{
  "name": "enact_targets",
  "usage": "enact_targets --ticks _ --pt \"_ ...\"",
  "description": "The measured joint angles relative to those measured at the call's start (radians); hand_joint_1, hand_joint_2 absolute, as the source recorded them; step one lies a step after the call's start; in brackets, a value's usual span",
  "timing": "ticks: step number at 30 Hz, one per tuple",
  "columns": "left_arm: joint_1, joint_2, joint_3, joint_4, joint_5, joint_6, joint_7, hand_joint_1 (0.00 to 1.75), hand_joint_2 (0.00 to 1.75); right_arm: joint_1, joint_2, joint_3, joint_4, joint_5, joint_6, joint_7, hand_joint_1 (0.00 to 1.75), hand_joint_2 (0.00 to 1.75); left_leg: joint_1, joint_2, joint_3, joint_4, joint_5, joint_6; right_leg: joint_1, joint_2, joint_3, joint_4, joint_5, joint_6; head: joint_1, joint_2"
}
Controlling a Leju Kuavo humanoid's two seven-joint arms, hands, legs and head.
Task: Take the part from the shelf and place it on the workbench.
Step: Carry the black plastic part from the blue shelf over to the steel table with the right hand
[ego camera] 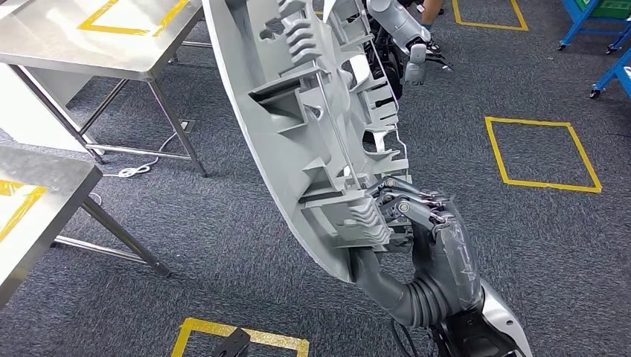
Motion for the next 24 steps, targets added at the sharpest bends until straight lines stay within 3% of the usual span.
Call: enact_targets --ticks 16,24 --pt "-0.001 0.0 0.0 0.0 -0.007 0.001 0.002 0.0 1.75 0.0 -0.001 -0.014 0.0 0.006 -0.001 0.0 1.75 1.75 -0.002 0.0 0.0 0.0 0.0 0.0 -0.002 0.0 0.0 -0.001 0.0 0.0 0.0 0.0" --pt "-0.001 0.001 0.0 0.0 -0.01 0.004 0.002 0.0 1.75 0.001 -0.001 -0.014 0.0 0.014 0.0 0.002 1.75 1.75 -0.01 0.0 0.0 0.001 -0.004 0.008 -0.01 0.0 0.001 -0.003 -0.001 0.009 0.0 0.0"
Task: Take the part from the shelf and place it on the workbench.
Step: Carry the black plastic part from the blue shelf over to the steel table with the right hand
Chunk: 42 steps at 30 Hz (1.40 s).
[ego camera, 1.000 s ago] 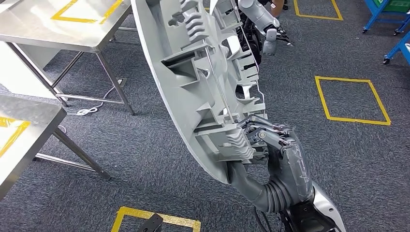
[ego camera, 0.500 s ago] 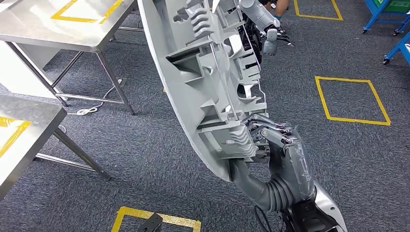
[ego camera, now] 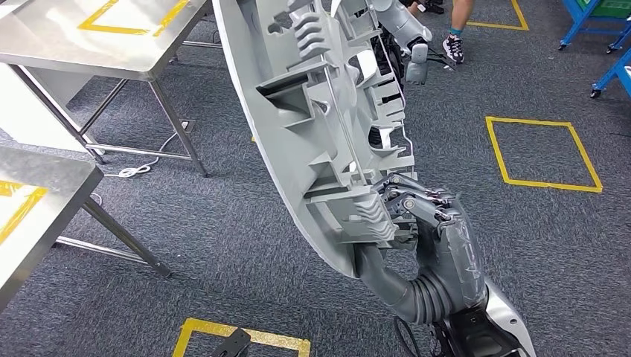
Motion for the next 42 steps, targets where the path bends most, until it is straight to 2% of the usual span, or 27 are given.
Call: enact_targets --ticks 3,4,6,8,9,10,11,12,14,16,18,19,21,23,24,25,26,28,30,31,33,35,37,39,40,41,42 --pt "0.0 0.0 0.0 0.0 0.0 0.0 0.0 0.0 1.75 0.001 0.0 0.0 0.0 0.001 0.0 0.002 1.75 1.75 0.001 0.0 0.005 -0.011 0.003 0.009 -0.003 0.0 0.001 0.001 -0.004 0.009 0.0 0.0" --pt "0.0 -0.001 0.0 0.0 -0.001 0.0 0.0 0.0 1.75 0.001 0.0 -0.001 -0.001 0.002 0.0 0.002 1.75 1.75 0.004 0.0 0.009 -0.017 0.006 0.012 -0.003 -0.001 -0.004 0.013 -0.013 0.013 0.001 0.0" --pt "-0.002 -0.001 0.0 0.0 -0.001 -0.001 -0.001 0.0 1.75 0.001 -0.001 -0.001 -0.001 0.004 0.0 0.003 1.75 1.75 0.008 0.0 0.016 -0.026 0.009 0.017 -0.007 -0.004 -0.044 0.095 -0.06 0.023 0.004 0.0" --pt "-0.002 0.0 0.0 0.0 -0.001 -0.002 0.0 0.0 1.75 0.003 -0.001 0.0 0.0 0.006 0.001 0.004 1.75 1.75 0.009 -0.002 0.016 -0.026 0.007 0.018 -0.015 -0.008 -0.113 0.222 -0.112 0.03 0.005 0.0" --pt "-0.002 0.0 0.0 0.0 -0.001 -0.003 0.0 0.0 1.75 0.004 -0.001 0.0 0.0 0.007 0.001 0.005 1.75 1.75 0.009 -0.003 0.017 -0.026 0.006 0.017 -0.018 -0.01 -0.137 0.261 -0.119 0.032 0.005 0.0" --pt "-0.001 0.0 0.0 0.0 -0.001 -0.003 0.0 0.0 1.75 0.005 -0.002 0.0 0.0 0.008 0.001 0.006 1.75 1.75 0.009 -0.007 0.018 -0.026 0.005 0.015 -0.022 -0.011 -0.144 0.265 -0.105 0.035 0.005 0.0" --pt "-0.001 0.0 0.0 0.0 -0.001 -0.004 0.001 0.0 1.75 0.006 -0.002 -0.001 0.0 0.009 0.001 0.007 1.75 1.75 0.011 -0.012 0.019 -0.025 0.003 0.013 -0.025 -0.011 -0.129 0.228 -0.073 0.036 0.005 0.0" --pt "-0.002 0.0 0.0 0.0 -0.002 -0.004 0.001 0.0 1.75 0.006 -0.002 -0.001 0.0 0.009 0.001 0.008 1.75 1.75 0.012 -0.017 0.021 -0.024 0.001 0.009 -0.029 -0.005 -0.099 0.16 -0.033 0.037 0.005 0.0" --pt "-0.003 0.001 0.0 0.0 -0.002 -0.004 0.001 0.0 1.75 0.007 -0.002 -0.001 0.0 0.009 0.002 0.009 1.75 1.75 0.013 -0.028 0.021 -0.02 -0.002 -0.003 -0.032 0.016 -0.041 0.04 0.015 0.036 0.005 0.0" --pt "-0.004 0.001 0.0 0.0 -0.003 -0.004 0.001 0.0 1.75 0.008 -0.003 -0.001 0.0 0.01 0.002 0.01 1.75 1.75 0.016 -0.037 0.019 -0.02 -0.002 -0.016 -0.027 0.024 -0.023 0.005 0.017 0.028 0.003 0.0" --pt "-0.004 0.001 0.0 0.0 -0.004 -0.004 0.001 0.0 1.75 0.008 -0.003 -0.001 0.0 0.011 0.003 0.012 1.75 1.75 0.02 -0.04 0.017 -0.021 -0.003 -0.029 -0.025 0.011 -0.02 0.0 0.021 0.013 0.002 0.0" --pt "-0.003 0.002 0.0 0.0 -0.004 -0.005 0.001 0.0 1.75 0.008 -0.003 -0.001 0.0 0.011 0.003 0.012 1.75 1.75 0.019 -0.029 0.013 -0.012 -0.01 -0.035 -0.026 0.004 -0.015 -0.005 0.021 0.005 0.0 0.0" --pt "-0.004 0.002 0.0 0.0 -0.004 -0.005 0.001 0.0 1.75 0.008 -0.003 -0.002 0.0 0.012 0.002 0.013 1.75 1.75 0.018 0.007 -0.019 0.062 -0.051 -0.044 -0.028 -0.014 -0.002 -0.013 0.021 -0.008 -0.008 0.0" --pt "-0.005 0.002 0.0 0.0 -0.004 -0.005 0.001 0.0 1.75 0.009 -0.003 -0.001 0.0 0.012 0.002 0.013 1.75 1.75 0.02 0.03 -0.076 0.191 -0.105 -0.05 -0.026 -0.032 0.007 -0.014 0.015 -0.014 -0.014 0.0" --pt "-0.004 0.002 0.0 0.0 -0.004 -0.005 0.001 0.0 1.75 0.01 -0.003 -0.001 0.0 0.012 0.002 0.013 1.75 1.75 0.02 0.032 -0.098 0.236 -0.117 -0.052 -0.025 -0.04 0.01 -0.014 0.011 -0.015 -0.015 0.0" --pt "-0.004 0.002 0.0 0.0 -0.003 -0.005 0.001 0.0 1.75 0.011 -0.003 -0.001 0.0 0.012 0.002 0.013 1.75 1.75 0.021 0.033 -0.105 0.248 -0.111 -0.053 -0.024 -0.048 0.014 -0.014 0.008 -0.015 -0.017 0.0" --pt "-0.003 0.003 0.001 0.0 -0.003 -0.005 0.001 0.0 1.75 0.011 -0.003 -0.001 0.0 0.012 0.003 0.013 1.75 1.75 0.021 0.035 -0.092 0.219 -0.086 -0.052 -0.024 -0.055 0.019 -0.013 0.004 -0.013 -0.018 0.0" --pt "-0.003 0.004 0.001 0.0 -0.004 -0.005 0.001 0.0 1.75 0.012 -0.003 -0.001 0.0 0.012 0.003 0.014 1.75 1.75 0.018 0.055 -0.028 0.092 -0.02 -0.048 -0.023 -0.067 0.029 -0.012 -0.005 -0.006 -0.022 0.0" --pt "-0.005 0.004 0.002 0.0 -0.004 -0.005 0.001 0.0 1.75 0.011 -0.003 -0.001 0.0 0.012 0.003 0.013 1.75 1.75 0.01 0.079 0.02 0.0 0.004 -0.037 -0.018 -0.078 0.033 -0.008 -0.013 0.003 -0.024 0.0" --pt "-0.006 0.004 0.003 0.0 -0.004 -0.005 0.001 0.0 1.75 0.011 -0.003 -0.001 0.0 0.012 0.003 0.013 1.75 1.75 0.006 0.084 0.026 -0.013 -0.001 -0.031 -0.016 -0.084 0.033 -0.008 -0.014 0.007 -0.023 0.0" --pt "-0.005 0.004 0.004 0.0 -0.004 -0.006 0.001 0.0 1.75 0.01 -0.003 -0.001 0.0 0.013 0.003 0.013 1.75 1.75 0.006 0.072 0.025 -0.019 -0.001 -0.018 -0.016 -0.094 0.033 -0.009 -0.018 0.016 -0.022 0.0" --pt "-0.005 0.005 0.005 0.001 -0.004 -0.005 0.001 0.0 1.75 0.01 -0.003 -0.001 0.0 0.013 0.003 0.014 1.75 1.75 0.01 0.059 0.026 -0.025 0.001 -0.007 -0.02 -0.072 0.021 0.02 -0.042 0.026 -0.019 0.0" --pt "-0.008 0.006 0.006 0.001 -0.004 -0.005 0.001 0.0 1.75 0.011 -0.003 -0.002 0.0 0.014 0.003 0.013 1.75 1.75 0.013 0.045 0.028 -0.027 0.001 0.0 -0.023 -0.036 -0.033 0.128 -0.095 0.031 -0.013 0.0" --pt "-0.01 0.006 0.006 0.001 -0.004 -0.006 0.001 0.0 1.75 0.012 -0.004 -0.001 0.001 0.014 0.003 0.013 1.75 1.75 0.012 0.03 0.028 -0.026 0.0 0.004 -0.024 -0.026 -0.104 0.253 -0.134 0.032 -0.01 0.0" --pt "-0.01 0.006 0.006 0.001 -0.004 -0.006 0.001 0.0 1.75 0.012 -0.004 -0.001 0.001 0.014 0.003 0.013 1.75 1.75 0.011 0.022 0.028 -0.026 0.0 0.004 -0.024 -0.025 -0.123 0.276 -0.128 0.032 -0.009 0.0" --pt "-0.01 0.006 0.006 0.001 -0.004 -0.006 0.001 0.0 1.75 0.012 -0.004 -0.001 0.001 0.014 0.003 0.013 1.75 1.75 0.011 0.014 0.029 -0.026 0.0 0.004 -0.024 -0.024 -0.123 0.26 -0.102 0.029 -0.008 0.0" --pt "-0.01 0.005 0.006 0.001 -0.004 -0.006 0.001 0.0 1.75 0.013 -0.004 -0.001 0.001 0.014 0.003 0.013 1.75 1.75 0.011 0.004 0.03 -0.026 -0.001 0.003 -0.024 -0.02 -0.106 0.207 -0.062 0.026 -0.008 0.0"
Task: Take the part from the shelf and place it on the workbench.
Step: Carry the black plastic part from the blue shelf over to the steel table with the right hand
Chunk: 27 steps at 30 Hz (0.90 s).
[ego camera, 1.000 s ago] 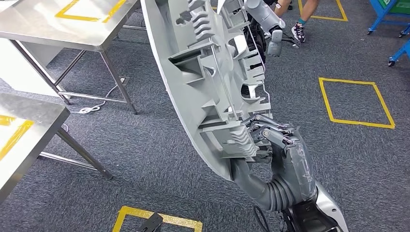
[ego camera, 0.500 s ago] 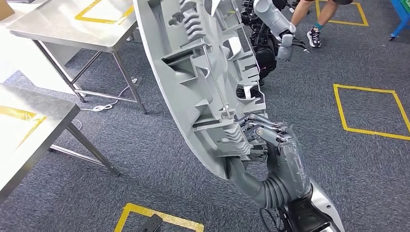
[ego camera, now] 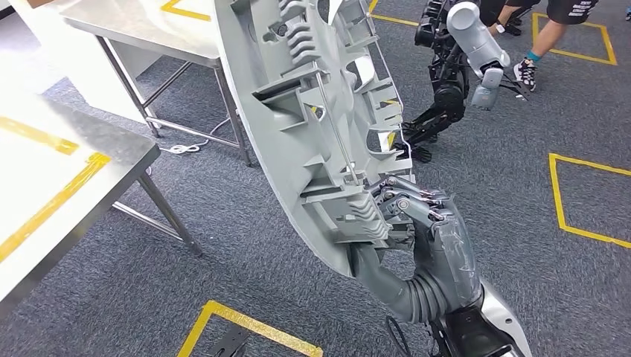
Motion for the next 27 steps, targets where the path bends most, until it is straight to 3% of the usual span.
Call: enact_targets --ticks 2,4,6,8,9,12,13,14,15,16,18,20,23,25,27 --pt "-0.001 -0.001 0.001 0.0 0.0 0.0 -0.001 0.0 1.75 0.0 0.0 0.0 0.0 0.001 0.0 0.0 1.75 1.75 0.0 -0.017 0.0 0.001 -0.001 -0.004 0.0 0.023 0.055 -0.136 0.071 -0.009 0.001 0.0" --pt "0.0 -0.002 0.003 0.0 0.0 0.0 -0.002 0.0 1.75 0.0 0.0 0.0 0.0 0.002 0.0 -0.001 1.75 1.75 0.003 -0.029 -0.006 0.002 0.0 -0.014 0.002 0.04 0.083 -0.205 0.088 -0.014 0.001 0.0" --pt "0.002 -0.002 0.005 0.0 0.0 -0.001 -0.002 0.0 1.75 -0.001 0.0 -0.001 0.0 0.003 0.0 -0.001 1.75 1.75 0.006 -0.038 -0.009 -0.001 0.002 -0.028 0.005 0.034 0.088 -0.216 0.087 -0.018 0.001 0.0" --pt "0.005 -0.002 0.008 0.0 0.0 -0.001 -0.002 0.0 1.75 -0.002 0.0 -0.001 0.0 0.004 0.0 -0.001 1.75 1.75 0.006 -0.023 -0.015 0.017 -0.013 -0.038 0.002 0.022 0.099 -0.23 0.091 -0.028 -0.001 0.0" --pt "0.005 -0.002 0.009 0.0 0.0 -0.001 -0.002 0.0 1.75 -0.002 0.001 -0.001 0.0 0.004 0.0 -0.001 1.75 1.75 0.006 -0.008 -0.029 0.051 -0.033 -0.042 0.0 0.014 0.107 -0.237 0.093 -0.033 -0.004 0.0" --pt "0.003 -0.003 0.014 0.0 0.0 -0.001 -0.003 0.0 1.75 -0.002 0.001 -0.001 0.0 0.004 0.0 -0.001 1.75 1.75 0.009 0.026 -0.11 0.232 -0.112 -0.053 0.0 -0.009 0.116 -0.238 0.089 -0.039 -0.011 0.0" --pt "0.004 -0.003 0.015 0.001 0.0 -0.001 -0.003 0.0 1.75 -0.001 0.001 0.0 0.0 0.004 0.0 -0.001 1.75 1.75 0.01 0.028 -0.126 0.265 -0.117 -0.056 0.001 -0.016 0.117 -0.236 0.086 -0.038 -0.012 0.0" --pt "0.005 -0.002 0.016 0.001 -0.001 -0.001 -0.002 0.0 1.75 -0.001 0.001 0.0 0.0 0.004 0.0 -0.001 1.75 1.75 0.011 0.029 -0.125 0.26 -0.104 -0.058 0.001 -0.022 0.118 -0.234 0.083 -0.036 -0.013 0.0" --pt "0.005 -0.002 0.016 0.002 -0.001 -0.001 -0.002 0.0 1.75 -0.001 0.001 0.0 0.0 0.004 0.0 -0.001 1.75 1.75 0.012 0.032 -0.104 0.218 -0.075 -0.058 0.0 -0.027 0.119 -0.231 0.08 -0.034 -0.015 0.0" --pt "0.005 -0.002 0.016 0.002 -0.002 -0.001 -0.002 0.0 1.75 -0.001 0.001 0.0 0.0 0.004 0.0 -0.001 1.75 1.75 0.012 0.04 -0.071 0.151 -0.041 -0.057 0.0 -0.033 0.121 -0.227 0.075 -0.031 -0.016 0.0" --pt "0.002 -0.002 0.017 0.003 -0.003 -0.002 -0.002 0.0 1.75 -0.001 0.001 0.0 0.0 0.004 0.0 -0.001 1.75 1.75 0.006 0.062 -0.012 0.04 -0.007 -0.05 0.005 -0.042 0.122 -0.219 0.067 -0.021 -0.019 0.0" --pt "0.001 -0.003 0.017 0.003 -0.004 -0.003 -0.002 0.0 1.75 -0.002 0.001 0.0 0.0 0.004 0.0 -0.001 1.75 1.75 -0.001 0.068 0.002 0.011 -0.009 -0.036 0.009 -0.051 0.12 -0.216 0.064 -0.012 -0.018 0.0" --pt "0.002 -0.002 0.017 0.003 -0.004 -0.004 -0.001 0.0 1.75 -0.003 0.001 -0.001 0.0 0.004 0.0 -0.001 1.75 1.75 0.001 0.052 0.0 0.007 -0.005 -0.015 0.005 -0.049 0.117 -0.202 0.048 0.003 -0.015 0.0" --pt "-0.001 -0.001 0.018 0.004 -0.005 -0.003 -0.001 0.0 1.75 -0.002 0.001 -0.001 0.0 0.005 0.0 -0.001 1.75 1.75 0.004 0.042 0.001 0.004 -0.003 -0.006 0.002 -0.023 0.078 -0.117 -0.001 0.009 -0.009 0.0" --pt "-0.002 0.0 0.018 0.004 -0.007 -0.003 -0.001 0.0 1.75 -0.002 0.0 -0.001 0.0 0.005 0.0 -0.001 1.75 1.75 0.002 0.031 0.001 0.005 -0.004 -0.001 0.001 -0.008 0.009 0.019 -0.056 0.008 -0.004 0.0"
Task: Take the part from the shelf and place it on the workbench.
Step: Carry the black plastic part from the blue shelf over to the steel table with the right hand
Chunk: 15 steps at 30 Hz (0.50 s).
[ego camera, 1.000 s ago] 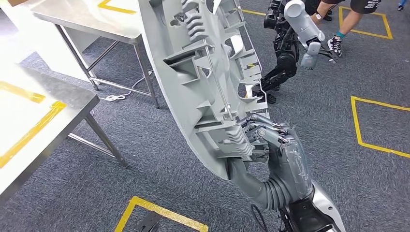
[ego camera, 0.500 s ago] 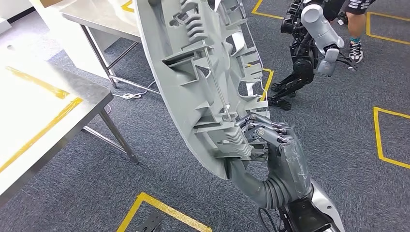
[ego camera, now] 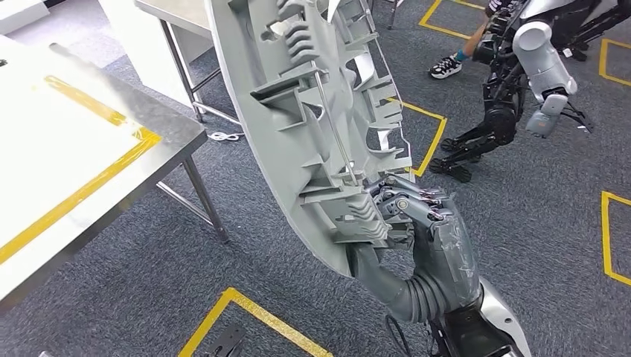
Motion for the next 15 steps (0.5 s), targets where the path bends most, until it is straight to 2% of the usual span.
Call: enact_targets --ticks 1,2,3,5,6,7,8,10,11,13,15 --pt "0.0 0.0 0.0 0.0 -0.002 0.0 0.0 0.0 1.75 0.0 0.0 0.0 0.0 0.0 0.0 0.0 1.75 1.75 -0.002 -0.007 0.0 0.0 0.0 0.001 0.0 0.002 -0.025 0.044 -0.008 -0.001 0.001 0.0" --pt "0.0 0.0 0.0 0.0 -0.004 0.0 0.001 0.0 1.75 0.001 0.0 0.0 0.0 0.0 0.0 0.0 1.75 1.75 -0.003 -0.014 0.0 0.0 0.0 0.001 0.0 0.003 -0.033 0.05 0.005 -0.004 0.002 0.0" --pt "0.0 0.0 0.0 0.0 -0.006 0.0 0.001 0.0 1.75 0.001 -0.001 0.0 0.0 0.0 0.0 0.0 1.75 1.75 -0.004 -0.022 0.001 0.001 0.0 0.001 0.001 0.005 -0.022 0.017 0.035 -0.009 0.002 0.0" --pt "-0.001 -0.001 0.0 0.0 -0.009 0.002 0.002 0.0 1.75 0.0 -0.001 0.0 0.0 0.001 0.0 0.0 1.75 1.75 -0.005 -0.037 0.002 0.001 0.0 0.0 0.004 0.024 0.037 -0.118 0.108 -0.021 0.003 0.0" --pt "-0.002 -0.001 0.0 0.0 -0.01 0.003 0.003 0.0 1.75 0.0 -0.001 0.0 0.0 0.001 0.001 0.0 1.75 1.75 -0.005 -0.044 0.0 0.002 0.0 -0.003 0.005 0.036 0.063 -0.177 0.13 -0.026 0.003 0.0" --pt "-0.003 -0.002 0.0 0.0 -0.011 0.004 0.003 0.0 1.75 -0.001 -0.001 0.0 0.0 0.001 0.001 0.0 1.75 1.75 -0.003 -0.05 -0.003 0.002 0.002 -0.007 0.007 0.044 0.079 -0.214 0.139 -0.028 0.004 0.0" --pt "-0.002 -0.003 0.0 0.0 -0.011 0.004 0.004 0.0 1.75 -0.002 -0.001 0.0 0.0 0.001 0.001 0.0 1.75 1.75 -0.002 -0.055 -0.006 0.002 0.003 -0.012 0.009 0.048 0.085 -0.228 0.137 -0.029 0.004 0.0" --pt "0.0 -0.003 0.0 0.0 -0.013 0.004 0.006 0.0 1.75 -0.003 0.0 0.0 0.0 0.001 0.002 0.0 1.75 1.75 0.003 -0.062 -0.01 0.001 0.004 -0.024 0.01 0.039 0.088 -0.239 0.141 -0.033 0.005 0.0" --pt "0.001 -0.003 0.0 0.0 -0.013 0.004 0.007 0.0 1.75 -0.004 0.0 0.0 0.0 0.001 0.002 0.0 1.75 1.75 0.003 -0.057 -0.013 0.007 -0.003 -0.029 0.008 0.032 0.093 -0.247 0.143 -0.037 0.005 0.0" --pt "0.0 -0.003 0.0 0.0 -0.015 0.004 0.007 0.0 1.75 -0.005 0.001 0.0 0.0 0.001 0.003 0.0 1.75 1.75 0.003 -0.032 -0.04 0.073 -0.044 -0.037 0.004 0.017 0.105 -0.26 0.148 -0.044 0.001 0.0" --pt "-0.001 -0.003 0.0 0.0 -0.017 0.004 0.008 0.0 1.75 -0.006 0.001 0.0 0.0 0.001 0.003 0.0 1.75 1.75 0.005 -0.01 -0.093 0.197 -0.1 -0.047 0.004 0.002 0.11 -0.26 0.145 -0.047 -0.003 0.0"
